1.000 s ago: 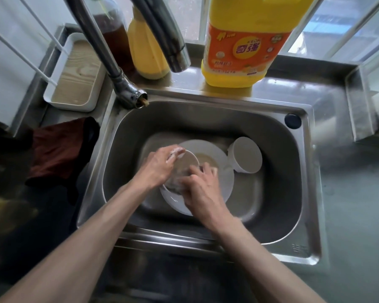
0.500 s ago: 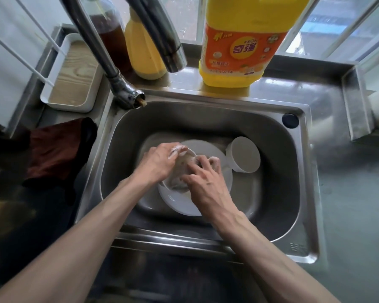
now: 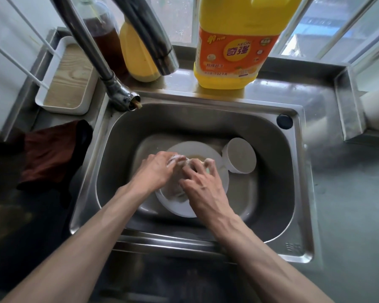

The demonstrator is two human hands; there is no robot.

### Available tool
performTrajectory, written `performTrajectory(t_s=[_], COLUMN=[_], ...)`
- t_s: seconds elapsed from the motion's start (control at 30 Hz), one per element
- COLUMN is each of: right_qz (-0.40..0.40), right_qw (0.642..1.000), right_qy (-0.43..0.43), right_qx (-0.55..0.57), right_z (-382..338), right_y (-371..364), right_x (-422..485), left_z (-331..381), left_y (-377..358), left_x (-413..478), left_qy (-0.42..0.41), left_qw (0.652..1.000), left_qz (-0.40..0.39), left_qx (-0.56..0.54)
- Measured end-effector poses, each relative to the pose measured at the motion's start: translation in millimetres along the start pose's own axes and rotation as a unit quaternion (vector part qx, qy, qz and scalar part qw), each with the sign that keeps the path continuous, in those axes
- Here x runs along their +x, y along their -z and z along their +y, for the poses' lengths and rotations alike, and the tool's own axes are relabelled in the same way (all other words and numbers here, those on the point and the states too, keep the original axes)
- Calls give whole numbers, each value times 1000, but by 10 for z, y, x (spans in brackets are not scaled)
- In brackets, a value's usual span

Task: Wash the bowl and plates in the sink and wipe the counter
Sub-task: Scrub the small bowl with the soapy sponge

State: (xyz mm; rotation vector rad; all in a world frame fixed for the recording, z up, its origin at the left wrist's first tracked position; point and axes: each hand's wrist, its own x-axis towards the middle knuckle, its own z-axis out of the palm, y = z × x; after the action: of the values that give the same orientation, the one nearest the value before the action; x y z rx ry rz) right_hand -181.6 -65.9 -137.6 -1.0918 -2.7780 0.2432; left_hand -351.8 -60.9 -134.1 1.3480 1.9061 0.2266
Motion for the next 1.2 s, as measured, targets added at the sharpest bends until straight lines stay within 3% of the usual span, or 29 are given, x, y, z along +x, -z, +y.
performTrajectory(t_s=[0.17, 0.33, 0.43, 0.57, 0.7, 0.8, 0.9, 1.0, 1.2], right_qz=[46, 94, 110, 42, -69, -28, 55, 90, 114], right_qw=[994, 979, 955, 927, 916, 961, 995, 992, 974], right_qy=[-69, -149, -229, -274, -198, -96, -43, -80, -193], right_qx=[75, 104, 150, 254, 342, 257, 76, -37, -23], right_z=[-80, -121, -235, -252, -92, -53, -94, -122, -160], right_y=[-90, -76, -89, -102, -64, -30, -26, -13, 31], right_x=[-76, -24, 17, 46, 5, 31, 91, 101, 126], left_z=[82, 57, 91, 39, -25, -28, -24, 24, 108], left_y=[194, 149, -110, -289, -224, -221, -234, -245, -336], left_x=[50, -1, -105, -208, -252, -253, -234, -236, -270], left_qy=[18, 23, 51, 87, 64, 81, 118, 99, 49], left_qw=[998, 986, 961, 947, 958, 947, 936, 941, 943], left_qz=[-52, -53, 1, 36, 40, 19, 0, 25, 109], left_qx=[5, -153, -271, -308, -277, -312, -332, -323, -312])
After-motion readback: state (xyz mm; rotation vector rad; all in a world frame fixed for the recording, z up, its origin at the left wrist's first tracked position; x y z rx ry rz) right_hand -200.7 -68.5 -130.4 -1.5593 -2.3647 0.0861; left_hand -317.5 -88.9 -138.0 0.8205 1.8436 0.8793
